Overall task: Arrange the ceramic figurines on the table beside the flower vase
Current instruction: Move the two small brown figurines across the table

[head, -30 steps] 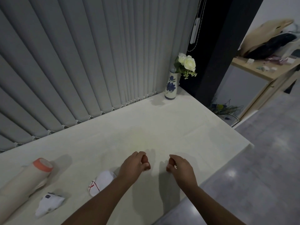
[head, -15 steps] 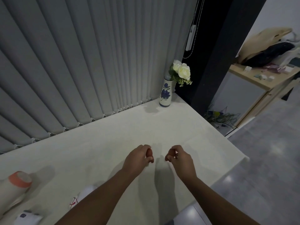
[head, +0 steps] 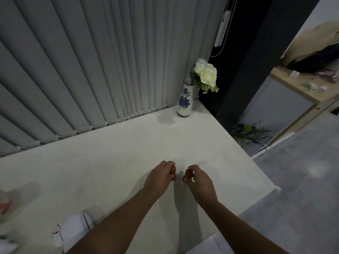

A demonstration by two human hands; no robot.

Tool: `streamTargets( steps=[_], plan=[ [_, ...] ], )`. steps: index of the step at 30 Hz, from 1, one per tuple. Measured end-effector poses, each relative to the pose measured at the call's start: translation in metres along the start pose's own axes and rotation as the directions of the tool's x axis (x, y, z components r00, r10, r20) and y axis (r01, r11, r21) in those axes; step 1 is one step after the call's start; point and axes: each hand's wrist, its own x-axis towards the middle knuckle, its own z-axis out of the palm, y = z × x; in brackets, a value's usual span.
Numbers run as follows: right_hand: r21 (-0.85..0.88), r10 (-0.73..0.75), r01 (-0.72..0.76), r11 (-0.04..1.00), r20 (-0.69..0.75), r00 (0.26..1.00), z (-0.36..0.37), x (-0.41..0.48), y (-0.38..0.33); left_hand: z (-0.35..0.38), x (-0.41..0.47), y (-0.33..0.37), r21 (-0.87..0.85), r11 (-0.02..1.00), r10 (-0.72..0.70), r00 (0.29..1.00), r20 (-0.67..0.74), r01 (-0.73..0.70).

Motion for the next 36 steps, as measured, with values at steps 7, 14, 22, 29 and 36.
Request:
streamTargets(
  steps=[7,14,22,29,36],
  plan=[
    [-0.012,-0.064,0.064,0.998,0.017,0.998,0.002,-0.006,0.003,0.013,-0.01,-0.003,0.012,1.0,0.018,1.0,-0.009,-0.017],
    [-0.018,-0.068,0.069,0.997,0.044,0.997,-0.001,-0.004,0.002,0.016,-0.012,-0.003,0.005,0.999,0.033,0.999,-0.013,-0.033],
    [-0.043,-0.039,0.038,0.998,-0.029,0.999,0.003,-0.013,-0.006,0.015,-0.025,-0.021,0.107,0.992,0.06,0.998,-0.009,-0.059],
    [-0.226,-0.137,0.112,0.968,-0.099,0.986,0.017,-0.034,-0.032,-0.011,-0.064,-0.061,0.276,0.96,0.08,0.992,-0.101,-0.049],
    [-0.115,-0.209,0.196,0.974,-0.118,0.971,0.078,-0.091,-0.098,-0.066,-0.143,-0.135,0.325,0.946,0.108,0.95,-0.294,-0.007]
  ],
)
